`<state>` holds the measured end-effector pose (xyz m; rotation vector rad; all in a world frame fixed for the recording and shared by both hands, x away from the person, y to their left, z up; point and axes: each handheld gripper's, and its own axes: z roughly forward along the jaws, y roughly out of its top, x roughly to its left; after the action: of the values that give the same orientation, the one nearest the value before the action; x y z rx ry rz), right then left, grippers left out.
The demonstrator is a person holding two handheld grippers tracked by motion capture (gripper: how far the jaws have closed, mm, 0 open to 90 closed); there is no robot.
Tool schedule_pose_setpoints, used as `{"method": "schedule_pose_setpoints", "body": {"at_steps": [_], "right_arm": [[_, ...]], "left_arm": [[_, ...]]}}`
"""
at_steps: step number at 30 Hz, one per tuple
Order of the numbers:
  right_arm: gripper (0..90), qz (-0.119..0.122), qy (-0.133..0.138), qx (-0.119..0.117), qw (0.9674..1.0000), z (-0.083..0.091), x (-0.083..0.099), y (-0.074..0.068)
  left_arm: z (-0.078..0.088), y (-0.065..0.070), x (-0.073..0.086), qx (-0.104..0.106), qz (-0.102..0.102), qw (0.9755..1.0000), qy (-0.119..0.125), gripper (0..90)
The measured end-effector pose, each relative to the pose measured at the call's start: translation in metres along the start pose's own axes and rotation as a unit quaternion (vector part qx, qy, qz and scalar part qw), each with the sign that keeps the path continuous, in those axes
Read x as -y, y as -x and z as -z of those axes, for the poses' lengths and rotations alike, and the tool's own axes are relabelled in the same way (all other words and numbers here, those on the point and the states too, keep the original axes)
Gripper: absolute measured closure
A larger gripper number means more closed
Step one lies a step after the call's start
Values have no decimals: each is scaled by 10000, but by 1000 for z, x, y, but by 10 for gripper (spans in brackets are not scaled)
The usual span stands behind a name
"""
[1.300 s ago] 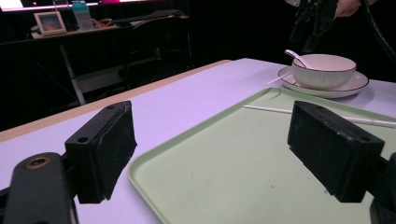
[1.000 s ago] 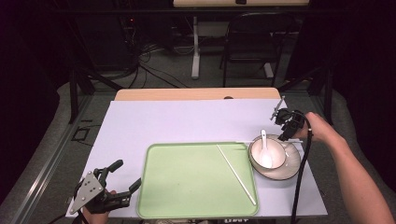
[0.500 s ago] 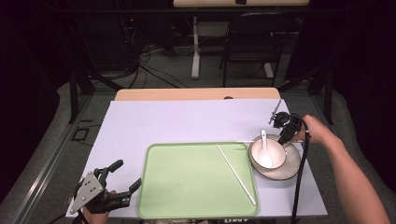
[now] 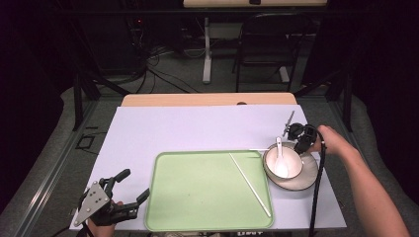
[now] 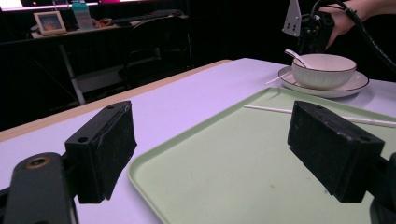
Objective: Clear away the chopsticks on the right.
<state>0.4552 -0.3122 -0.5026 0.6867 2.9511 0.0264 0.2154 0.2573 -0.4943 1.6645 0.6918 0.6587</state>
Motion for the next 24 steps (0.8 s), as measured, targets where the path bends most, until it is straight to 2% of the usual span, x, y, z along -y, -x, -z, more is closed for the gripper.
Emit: {"method": "schedule_pose_setpoints", "body": {"at_steps": [1, 4, 5, 7, 8, 13, 14, 15, 16, 17, 18, 19, 20, 21, 23, 24], "right_arm": [[778, -22, 90, -19, 10000, -1, 1, -1], [818, -30, 102, -9, 9999, -2, 1, -1], [826, -22, 22, -13, 10000, -1, 1, -1], [832, -47, 52, -12, 10000, 0, 3, -1], [835, -47, 198, 14, 9998, -2, 4, -2], [837, -150, 264, 56, 9995, 0, 7, -4], [837, -174, 249, 57, 9995, 3, 8, -4], [837, -223, 236, 160, 9993, 6, 9, -5], [837, -240, 173, 127, 9995, 9, 9, -4], [837, -268, 354, 171, 9989, 10, 11, -5], [837, -379, 424, 204, 9982, 13, 11, -7], [837, -392, 449, 266, 9979, 17, 12, -7], [837, -534, 447, 319, 9971, 26, 13, -8], [837, -590, 568, 362, 9960, 28, 13, -8], [837, -656, 614, 386, 9952, 31, 14, -8], [837, -733, 588, 402, 9948, 39, 15, -9]], "left_arm": [[0, 0, 0, 0, 0, 10000, 0, 152], [0, 0, 0, -5, -2, 10000, -4, 152], [0, 0, 0, -7, -7, 10000, 0, 152], [0, 0, 0, -13, 5, 10000, 12, 152], [1, 0, 0, -11, 6, 10000, 15, 152], [0, 0, 0, -7, 2, 10000, 9, 152], [0, 0, 0, -13, 1, 10000, 13, 152], [0, 0, 0, -15, 1, 10000, 19, 152], [0, 0, 0, -15, -9, 10000, 16, 152], [0, 0, 0, -14, -7, 10000, 11, 152], [0, 0, 0, -9, -15, 10000, 2, 152], [0, 0, 0, -9, -14, 10000, 0, 152], [0, 1, 0, -11, -5, 10000, 7, 152], [0, 1, 0, -10, -11, 10000, 6, 152], [0, 0, 0, -10, -17, 10000, 11, 152], [0, 1, 0, -11, -13, 10000, 11, 152]]}}
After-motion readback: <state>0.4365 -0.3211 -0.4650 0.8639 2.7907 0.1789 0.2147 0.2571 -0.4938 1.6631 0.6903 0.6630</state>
